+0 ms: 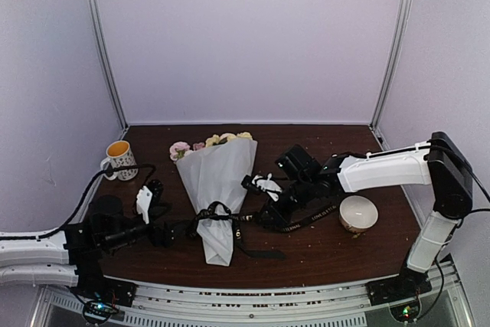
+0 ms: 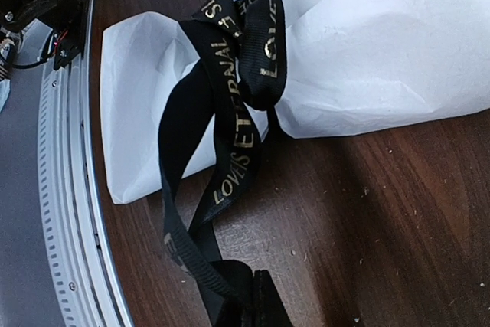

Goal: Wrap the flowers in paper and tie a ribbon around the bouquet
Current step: Adjust the half-tied ribbon on the folded bouquet.

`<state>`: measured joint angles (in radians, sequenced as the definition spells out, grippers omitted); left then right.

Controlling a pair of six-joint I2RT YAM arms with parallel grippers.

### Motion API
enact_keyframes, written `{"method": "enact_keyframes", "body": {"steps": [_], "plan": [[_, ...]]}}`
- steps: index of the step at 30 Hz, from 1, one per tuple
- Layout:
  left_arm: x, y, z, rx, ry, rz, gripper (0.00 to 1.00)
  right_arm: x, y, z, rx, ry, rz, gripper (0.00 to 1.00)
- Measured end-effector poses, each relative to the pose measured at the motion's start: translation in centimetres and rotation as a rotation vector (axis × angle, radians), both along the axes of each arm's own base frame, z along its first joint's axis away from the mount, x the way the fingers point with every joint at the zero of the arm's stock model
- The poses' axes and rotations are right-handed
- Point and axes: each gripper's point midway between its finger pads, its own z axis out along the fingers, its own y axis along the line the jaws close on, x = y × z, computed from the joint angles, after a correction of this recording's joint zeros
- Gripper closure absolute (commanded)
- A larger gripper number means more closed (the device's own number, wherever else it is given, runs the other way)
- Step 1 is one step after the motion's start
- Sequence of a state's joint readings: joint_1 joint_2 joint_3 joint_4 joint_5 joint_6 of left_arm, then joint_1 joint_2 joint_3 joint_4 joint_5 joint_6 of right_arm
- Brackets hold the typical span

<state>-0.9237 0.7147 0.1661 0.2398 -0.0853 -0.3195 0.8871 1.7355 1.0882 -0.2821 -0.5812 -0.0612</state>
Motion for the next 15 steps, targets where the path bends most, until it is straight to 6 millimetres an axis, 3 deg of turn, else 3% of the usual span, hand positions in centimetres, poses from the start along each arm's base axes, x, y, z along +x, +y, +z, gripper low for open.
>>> {"method": "enact_keyframes", "body": {"steps": [2, 5, 7, 12, 15], "plan": [[-0.3, 0.6, 0.8, -0.023, -0.009, 0.008, 0.22, -0.3, 0.1, 0.0, 0.003, 0.025, -0.012, 1.0], [-0.4, 1.4, 1.6, -0.026, -0.025, 0.032, 0.45, -0.8, 0.4, 0.2, 0.01, 0.077, -0.041, 1.0], [-0.1, 1.5, 1.7, 0.009, -0.032, 0.045, 0.54, -1.3, 0.8, 0.4, 0.02, 0.13, -0.071, 1.0], [1.4, -0.3, 1.5, 0.163, -0.044, 0.01, 0.57, -1.7, 2.5, 1.9, 0.102, 0.272, -0.168, 1.0], [1.9, -2.3, 0.4, 0.241, -0.032, -0.062, 0.51, -1.5, 3.6, 2.9, 0.163, 0.328, -0.213, 1.0]]}}
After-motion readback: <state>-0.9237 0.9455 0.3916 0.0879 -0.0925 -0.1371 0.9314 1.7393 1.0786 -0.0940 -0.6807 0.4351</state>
